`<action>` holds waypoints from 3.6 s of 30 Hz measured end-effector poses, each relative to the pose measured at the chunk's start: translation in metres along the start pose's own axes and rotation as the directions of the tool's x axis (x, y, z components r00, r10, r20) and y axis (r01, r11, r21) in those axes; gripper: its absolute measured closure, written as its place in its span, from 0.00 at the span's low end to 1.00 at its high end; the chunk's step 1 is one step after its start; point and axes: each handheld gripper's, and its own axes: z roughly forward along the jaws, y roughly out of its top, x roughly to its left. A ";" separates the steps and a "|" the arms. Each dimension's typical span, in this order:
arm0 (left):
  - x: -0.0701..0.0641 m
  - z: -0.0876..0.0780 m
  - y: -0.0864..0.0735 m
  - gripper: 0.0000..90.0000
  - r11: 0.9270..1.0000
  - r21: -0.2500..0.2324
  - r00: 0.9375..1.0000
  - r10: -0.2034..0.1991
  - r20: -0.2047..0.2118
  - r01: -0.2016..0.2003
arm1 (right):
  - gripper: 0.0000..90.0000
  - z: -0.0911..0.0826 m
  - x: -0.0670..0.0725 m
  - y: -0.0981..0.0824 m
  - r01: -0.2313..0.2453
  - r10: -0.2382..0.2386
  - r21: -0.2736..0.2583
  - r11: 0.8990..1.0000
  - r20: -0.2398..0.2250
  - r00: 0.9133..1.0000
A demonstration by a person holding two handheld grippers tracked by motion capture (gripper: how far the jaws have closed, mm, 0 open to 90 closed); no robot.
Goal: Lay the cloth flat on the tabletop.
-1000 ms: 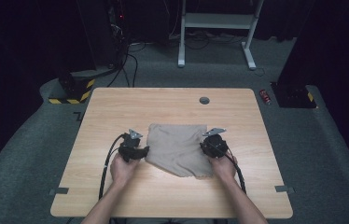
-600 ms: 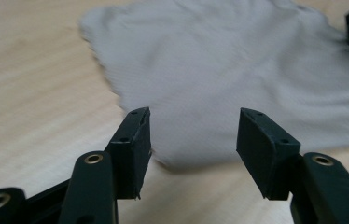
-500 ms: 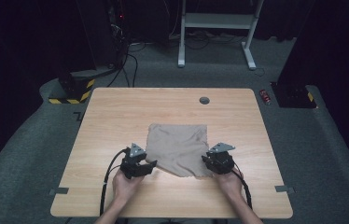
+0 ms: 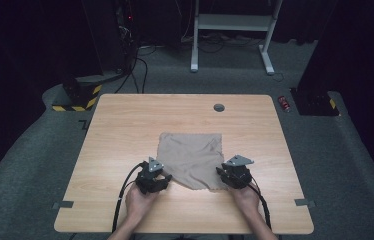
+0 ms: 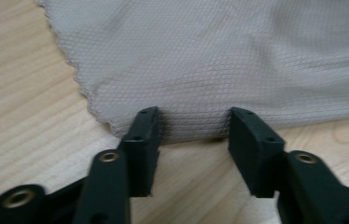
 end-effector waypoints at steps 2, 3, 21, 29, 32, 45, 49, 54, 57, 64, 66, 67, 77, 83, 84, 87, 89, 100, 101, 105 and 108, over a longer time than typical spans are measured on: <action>0.002 0.001 0.002 0.70 1.000 0.007 1.000 -0.001 0.008 0.001 | 0.76 0.000 0.000 0.000 -0.003 0.003 0.000 1.000 -0.001 1.000; 0.003 0.001 0.003 0.75 1.000 0.010 1.000 -0.002 0.010 0.001 | 0.75 0.000 0.000 0.000 -0.003 0.003 0.000 1.000 0.000 1.000; 0.014 0.001 0.068 0.98 0.997 -0.052 0.983 -0.045 0.177 0.055 | 0.74 0.000 0.000 0.000 0.005 -0.005 -0.002 1.000 0.009 1.000; 0.012 0.055 0.103 0.97 0.998 0.035 0.986 -0.048 0.160 0.043 | 0.73 0.000 0.000 0.000 0.004 -0.004 -0.001 1.000 0.009 1.000; 0.010 0.067 0.102 0.92 0.997 0.067 0.985 -0.056 0.164 0.045 | 0.73 0.000 0.000 0.000 0.004 -0.004 -0.001 1.000 0.010 1.000; 0.003 0.051 0.093 0.73 0.999 0.032 0.993 0.004 0.118 -0.007 | 0.73 0.000 0.001 0.000 0.001 -0.001 0.000 1.000 0.013 1.000; 0.002 0.069 0.094 0.73 0.998 0.065 0.996 -0.008 0.088 0.002 | 0.73 0.000 0.001 0.000 0.002 -0.002 0.000 1.000 0.013 1.000; 0.003 0.077 0.093 0.83 0.996 0.083 0.997 0.004 0.073 -0.010 | 0.73 0.000 0.001 0.000 0.003 -0.003 -0.002 1.000 0.013 1.000; 0.003 0.076 0.094 0.96 0.995 0.097 0.996 0.025 0.085 -0.033 | 0.73 0.000 0.001 0.000 0.001 -0.001 -0.001 1.000 0.012 1.000; 0.003 0.066 0.097 1.00 0.994 0.084 0.993 0.053 0.102 -0.062 | 0.73 0.000 0.001 0.000 0.000 0.000 0.000 1.000 0.014 1.000; 0.004 0.058 0.098 1.00 0.996 0.065 0.993 0.047 0.109 -0.055 | 0.73 0.000 0.001 0.000 0.001 -0.001 -0.001 1.000 0.013 1.000; 0.005 0.054 0.098 1.00 0.997 0.058 0.993 0.050 0.110 -0.057 | 0.73 0.000 0.001 0.000 0.001 -0.001 -0.001 1.000 0.013 1.000; 0.015 -0.004 0.070 1.00 0.999 -0.024 0.988 0.045 0.145 -0.042 | 0.73 0.000 0.001 0.000 0.001 -0.001 -0.002 1.000 0.013 1.000; 0.024 -0.031 0.034 1.00 0.999 -0.048 0.992 0.009 0.128 -0.003 | 0.73 0.000 0.001 0.000 0.000 0.000 -0.001 1.000 0.012 1.000; 0.025 -0.035 0.028 1.00 0.999 -0.049 0.992 -0.002 0.127 0.008 | 0.73 0.000 0.001 0.000 -0.001 0.001 0.000 1.000 0.014 1.000; 0.030 -0.042 0.013 1.00 0.999 -0.037 0.992 -0.027 0.122 0.032 | 0.73 0.000 0.001 0.000 0.001 -0.001 -0.001 1.000 0.015 1.000; 0.032 -0.045 0.003 1.00 0.999 -0.024 0.993 -0.032 0.110 0.035 | 0.73 0.000 0.001 0.000 0.003 -0.003 -0.002 1.000 0.016 1.000; 0.022 -0.046 -0.031 0.99 0.999 0.019 0.994 -0.038 0.101 0.036 | 0.72 0.000 0.000 0.000 -0.010 0.010 0.002 1.000 0.000 1.000; 0.022 -0.046 -0.032 0.99 0.999 0.020 0.994 -0.041 0.100 0.039 | 0.72 0.000 -0.001 0.000 -0.010 0.010 0.004 1.000 0.001 1.000; 0.023 -0.045 -0.036 0.95 0.998 0.021 0.993 -0.066 0.097 0.064 | 0.76 -0.016 0.005 -0.001 -0.007 0.007 0.003 1.000 -0.030 1.000; 0.024 -0.046 -0.039 0.90 0.997 0.013 0.994 -0.073 0.087 0.072 | 0.78 -0.030 0.014 -0.004 0.032 -0.032 0.001 0.999 -0.056 0.998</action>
